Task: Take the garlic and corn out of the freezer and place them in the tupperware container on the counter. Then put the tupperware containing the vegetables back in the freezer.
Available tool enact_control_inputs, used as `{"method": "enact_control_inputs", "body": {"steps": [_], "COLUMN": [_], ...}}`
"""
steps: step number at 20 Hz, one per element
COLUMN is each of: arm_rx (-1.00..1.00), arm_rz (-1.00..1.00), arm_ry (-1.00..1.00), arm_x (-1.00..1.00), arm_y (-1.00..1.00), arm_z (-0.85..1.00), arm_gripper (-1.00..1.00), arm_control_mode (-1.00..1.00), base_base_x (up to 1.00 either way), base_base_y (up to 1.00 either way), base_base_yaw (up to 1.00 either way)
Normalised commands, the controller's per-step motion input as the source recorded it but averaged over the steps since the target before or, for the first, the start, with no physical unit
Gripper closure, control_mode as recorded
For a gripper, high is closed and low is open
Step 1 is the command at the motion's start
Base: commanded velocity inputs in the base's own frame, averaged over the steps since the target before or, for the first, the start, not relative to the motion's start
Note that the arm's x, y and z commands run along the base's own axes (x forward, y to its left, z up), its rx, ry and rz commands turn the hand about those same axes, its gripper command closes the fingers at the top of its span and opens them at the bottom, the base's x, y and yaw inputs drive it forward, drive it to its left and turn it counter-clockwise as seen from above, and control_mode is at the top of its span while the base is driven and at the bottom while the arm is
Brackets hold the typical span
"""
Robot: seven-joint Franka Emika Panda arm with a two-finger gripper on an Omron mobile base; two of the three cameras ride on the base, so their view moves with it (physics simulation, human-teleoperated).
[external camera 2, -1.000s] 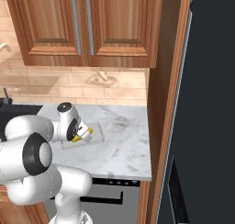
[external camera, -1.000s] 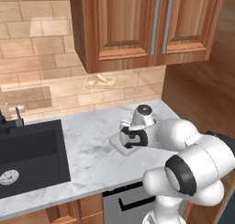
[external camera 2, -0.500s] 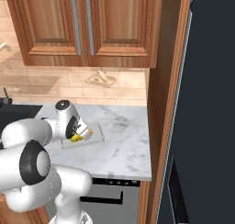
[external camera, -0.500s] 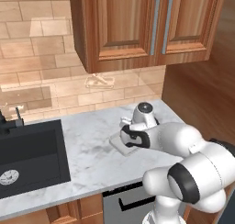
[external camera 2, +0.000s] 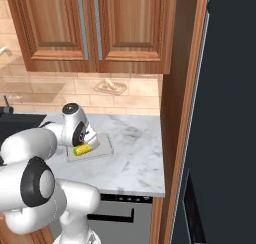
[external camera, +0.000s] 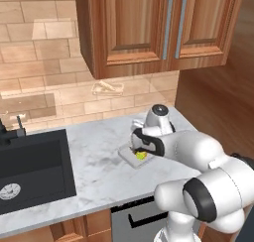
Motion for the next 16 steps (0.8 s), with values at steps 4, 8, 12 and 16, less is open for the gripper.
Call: {"method": "enact_control_inputs", "body": {"steps": [4,8,12,16], "arm_rx": [0.00,0.00,0.00,-0.07], "arm_rz": [0.19,0.33,0.31,0.12], "arm_ry": [0.00,0.00,-0.01,0.00], "arm_x": [-0.08,-0.10,-0.04,0.07], "arm_y": [-0.83,-0.86,-0.68,-0.03], "arm_z": [0.05,0.00,0.00,0.06], "arm_gripper": [-1.00,-1.00,-1.00,-1.00], "arm_control_mode": [-1.00,-1.00,-1.00,-1.00], "base_base_x": [0.00,0.00,0.00,0.00], "base_base_y": [0.00,0.00,0.00,0.00], "base_base_yaw": [0.00,0.00,0.00,0.00]}}
